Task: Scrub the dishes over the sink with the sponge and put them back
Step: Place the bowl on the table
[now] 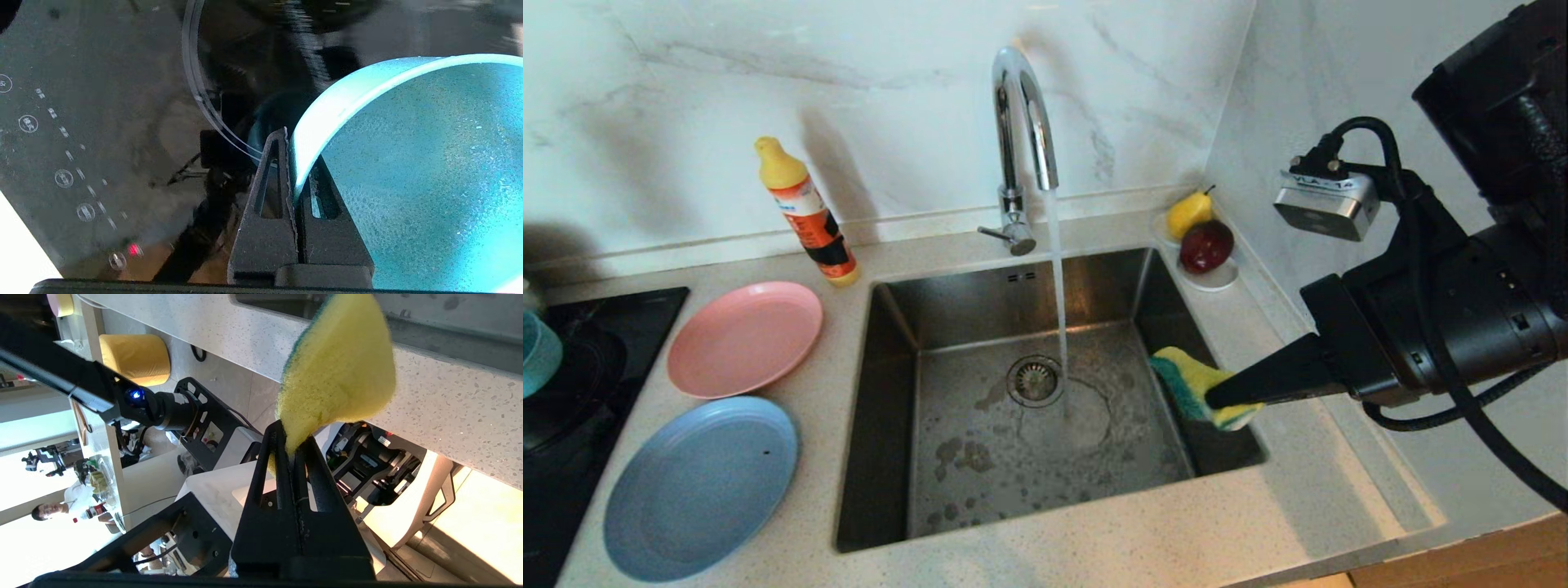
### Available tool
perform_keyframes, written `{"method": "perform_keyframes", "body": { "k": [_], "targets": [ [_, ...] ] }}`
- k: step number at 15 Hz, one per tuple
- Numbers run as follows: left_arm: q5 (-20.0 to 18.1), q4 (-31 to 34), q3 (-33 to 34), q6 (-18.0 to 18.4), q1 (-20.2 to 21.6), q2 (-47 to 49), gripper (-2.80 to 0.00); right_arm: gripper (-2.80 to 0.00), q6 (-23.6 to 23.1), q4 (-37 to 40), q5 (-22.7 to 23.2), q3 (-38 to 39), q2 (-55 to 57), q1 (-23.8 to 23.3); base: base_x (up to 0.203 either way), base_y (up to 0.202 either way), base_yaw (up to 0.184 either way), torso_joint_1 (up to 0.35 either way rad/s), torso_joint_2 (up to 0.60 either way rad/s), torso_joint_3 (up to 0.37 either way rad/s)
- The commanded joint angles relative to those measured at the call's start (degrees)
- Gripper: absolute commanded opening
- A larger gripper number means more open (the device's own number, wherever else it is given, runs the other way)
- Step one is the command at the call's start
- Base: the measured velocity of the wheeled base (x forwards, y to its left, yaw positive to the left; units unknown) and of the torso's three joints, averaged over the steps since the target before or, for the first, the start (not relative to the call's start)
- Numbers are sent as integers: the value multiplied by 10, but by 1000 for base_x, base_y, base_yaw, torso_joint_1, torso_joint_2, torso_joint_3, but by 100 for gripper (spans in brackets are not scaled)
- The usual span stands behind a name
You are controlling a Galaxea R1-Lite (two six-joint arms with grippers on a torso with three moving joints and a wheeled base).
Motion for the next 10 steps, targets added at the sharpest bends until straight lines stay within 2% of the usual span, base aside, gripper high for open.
{"method": "perform_keyframes", "body": {
  "k": [1,5,10],
  "targets": [
    [-4,-2,-8,-3,14,39,-280,-280,1,3,2,2,-9,4,0,0,0,0,0,0],
    [-6,17,-41,-4,29,86,-280,-280,1,3,4,-3,-5,5,0,0,0,0,0,0],
    [-29,20,-68,-6,48,120,-280,-280,2,2,3,-3,8,6,0,0,0,0,0,0]
  ]
}}
